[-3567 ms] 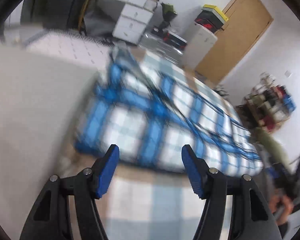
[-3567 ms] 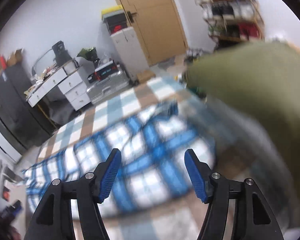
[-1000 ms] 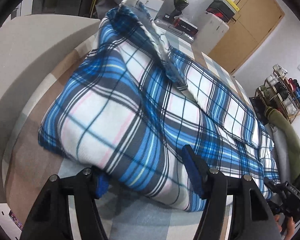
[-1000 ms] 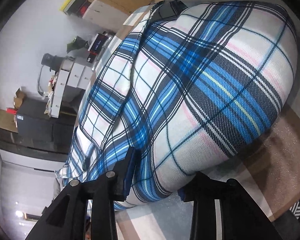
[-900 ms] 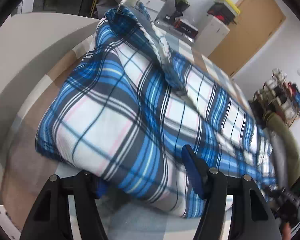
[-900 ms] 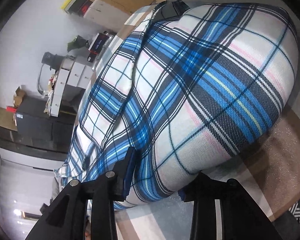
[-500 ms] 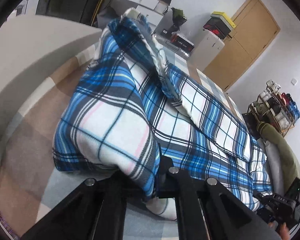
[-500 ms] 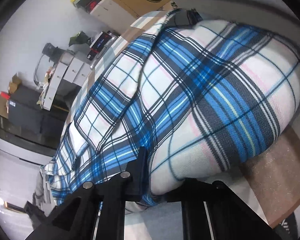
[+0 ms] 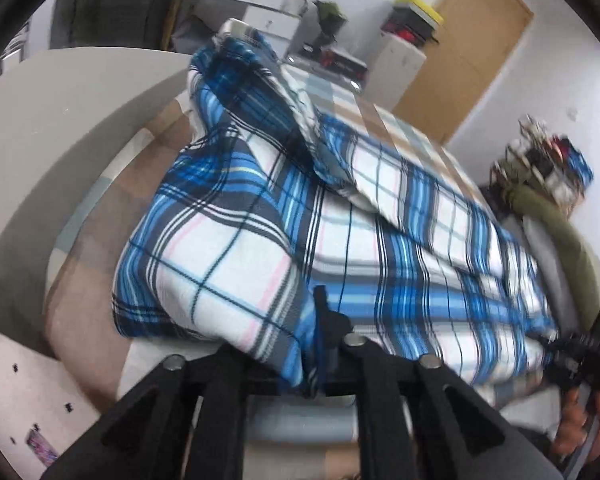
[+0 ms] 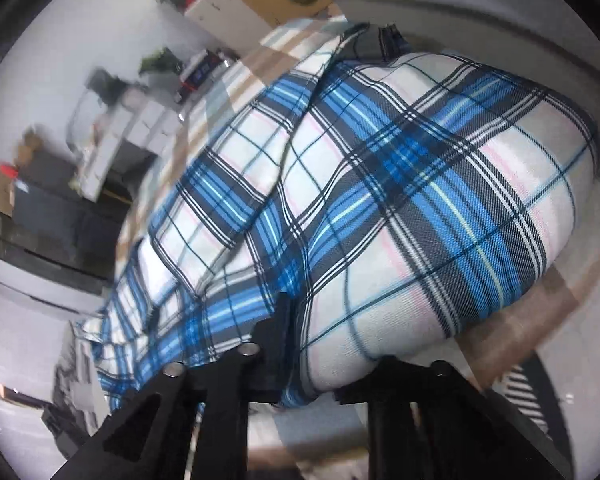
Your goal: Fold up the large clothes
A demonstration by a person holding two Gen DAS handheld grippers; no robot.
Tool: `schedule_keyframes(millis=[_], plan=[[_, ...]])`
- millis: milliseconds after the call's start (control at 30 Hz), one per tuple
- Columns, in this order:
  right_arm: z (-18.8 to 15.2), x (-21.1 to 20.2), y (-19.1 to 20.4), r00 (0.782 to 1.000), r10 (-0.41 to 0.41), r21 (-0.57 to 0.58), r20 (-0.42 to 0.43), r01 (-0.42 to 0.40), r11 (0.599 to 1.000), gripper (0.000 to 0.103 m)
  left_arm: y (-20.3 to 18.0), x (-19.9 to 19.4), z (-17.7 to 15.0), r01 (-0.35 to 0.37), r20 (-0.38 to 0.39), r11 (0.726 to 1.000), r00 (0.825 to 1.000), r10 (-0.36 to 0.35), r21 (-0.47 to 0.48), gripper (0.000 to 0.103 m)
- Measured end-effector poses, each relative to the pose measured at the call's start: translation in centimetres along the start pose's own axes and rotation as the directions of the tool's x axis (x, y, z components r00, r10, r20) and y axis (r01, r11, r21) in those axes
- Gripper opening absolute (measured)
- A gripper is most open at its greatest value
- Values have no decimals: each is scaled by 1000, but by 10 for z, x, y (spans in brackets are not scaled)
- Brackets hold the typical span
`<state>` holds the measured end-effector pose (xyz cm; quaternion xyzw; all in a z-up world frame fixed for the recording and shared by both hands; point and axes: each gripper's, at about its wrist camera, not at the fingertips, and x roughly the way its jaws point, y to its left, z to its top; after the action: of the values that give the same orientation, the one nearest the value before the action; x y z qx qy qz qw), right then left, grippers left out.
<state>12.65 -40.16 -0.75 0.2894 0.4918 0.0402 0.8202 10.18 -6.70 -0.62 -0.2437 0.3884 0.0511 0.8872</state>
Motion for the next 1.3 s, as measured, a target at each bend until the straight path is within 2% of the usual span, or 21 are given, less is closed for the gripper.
schedule_keyframes(millis=[33, 100, 200, 267, 333, 367, 400, 433, 500, 600, 667, 700, 767, 867, 967, 1033, 1133, 1200, 1300], plan=[[0, -4, 6, 1000, -9, -34, 3, 9, 999, 37, -1, -6, 0, 2, 4, 1000, 1000, -2, 22, 16], [-8, -20, 18, 1000, -14, -106, 20, 16, 994, 48, -3, -18, 2, 4, 17, 998, 1000, -5, 66, 30], [-24, -40, 27, 999, 1, -165, 50, 7, 986, 48, -2, -36, 8, 25, 39, 995, 999, -29, 95, 39], [-32, -55, 34, 992, 78, -183, 98, -59, 981, 48, -4, -42, 13, 56, 58, 994, 996, -62, 99, 41], [-36, -74, 49, 972, 156, -227, 178, -113, 967, 50, -6, -51, 15, 81, 99, 988, 991, -95, 133, 42], [-39, -78, 55, 963, 176, -248, 206, -122, 961, 55, -6, -55, 12, 80, 127, 985, 987, -100, 153, 42], [-38, -81, 63, 952, 190, -281, 241, -119, 952, 69, -8, -59, 12, 63, 158, 985, 983, -89, 161, 45], [-31, -79, 71, 948, 178, -300, 266, -94, 949, 78, -7, -64, 8, 53, 187, 985, 979, -84, 163, 55], [-10, -63, 75, 955, 124, -273, 269, -47, 961, 78, -8, -63, 5, 76, 213, 982, 970, -113, 173, 67], [33, -18, 63, 982, 43, -155, 184, -14, 988, 78, -8, -44, 12, 114, 170, 983, 976, -139, 147, 67], [49, 10, 50, 989, -49, -72, 137, 59, 996, 70, -4, -26, 22, 151, 111, 984, 981, -160, 92, 67], [57, 25, 45, 994, -52, -46, 98, 56, 997, 68, -4, -20, 26, 170, 87, 983, 981, -175, 69, 67], [65, 43, 35, 999, -4, 9, 48, 4, 1000, 67, -8, 5, 38, 210, 22, 977, 977, -211, 31, 67], [74, 52, 27, 996, 79, 60, 42, -82, 995, 67, -14, 43, 54, 244, -39, 969, 969, -246, -40, 67], [86, 52, 28, 985, 160, 124, 63, -167, 978, 66, -18, 66, 69, 240, -42, 967, 969, -244, -82, 67], [100, 56, 43, 977, 201, 111, 77, -208, 972, 65, -22, 74, 81, 242, -37, 965, 968, -247, -103, 67], [123, 64, 71, 953, 278, 74, 118, -288, 955, 65, -30, 72, 97, 261, -7, 962, 965, -262, -86, 67], [133, 69, 82, 942, 303, 46, 141, -312, 949, 65, -36, 72, 109, 268, 23, 962, 963, -267, -54, 67], [139, 74, 89, 946, 276, -7, 171, -279, 960, 65, -41, 86, 131, 286, 41, 957, 958, -284, -52, 67]])
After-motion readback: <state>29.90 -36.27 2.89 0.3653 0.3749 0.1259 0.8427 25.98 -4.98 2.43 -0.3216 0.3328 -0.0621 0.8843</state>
